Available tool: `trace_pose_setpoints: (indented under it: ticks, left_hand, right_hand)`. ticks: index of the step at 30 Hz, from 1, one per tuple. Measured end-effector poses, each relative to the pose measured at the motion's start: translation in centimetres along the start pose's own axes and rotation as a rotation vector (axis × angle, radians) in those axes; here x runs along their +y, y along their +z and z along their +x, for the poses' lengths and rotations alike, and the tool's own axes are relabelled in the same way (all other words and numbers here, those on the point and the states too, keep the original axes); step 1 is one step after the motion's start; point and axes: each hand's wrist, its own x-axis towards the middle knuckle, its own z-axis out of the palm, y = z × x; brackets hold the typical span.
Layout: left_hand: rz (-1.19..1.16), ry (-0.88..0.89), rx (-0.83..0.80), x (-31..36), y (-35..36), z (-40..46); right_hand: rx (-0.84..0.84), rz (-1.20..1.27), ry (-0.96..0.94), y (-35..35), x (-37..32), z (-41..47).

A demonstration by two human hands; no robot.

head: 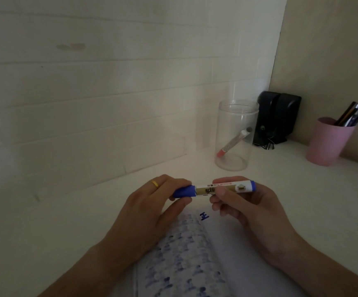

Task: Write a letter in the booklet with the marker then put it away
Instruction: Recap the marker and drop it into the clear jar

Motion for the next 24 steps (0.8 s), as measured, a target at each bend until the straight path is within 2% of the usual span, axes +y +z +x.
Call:
trace_pose_setpoints:
  ticks: [8, 17, 24]
  left_hand:
    - [-0.098, 0.058, 0.061, 1.5, -0.3, -0.7]
    - [-0.192, 0.038, 0.083, 1.7, -0.3, -1.0]
    - [-0.257, -0.054, 0.220, 1.1, -0.1, -0.5]
  right_hand:
    - [-0.065, 0.105, 0.023, 0.0, -1.0, -0.2]
    - [-0.141, 0.031, -0.023, 0.1, -2.2, -0.7]
    - [-0.284, -0.073, 0.134, -0.4, -2.1, -0.7]
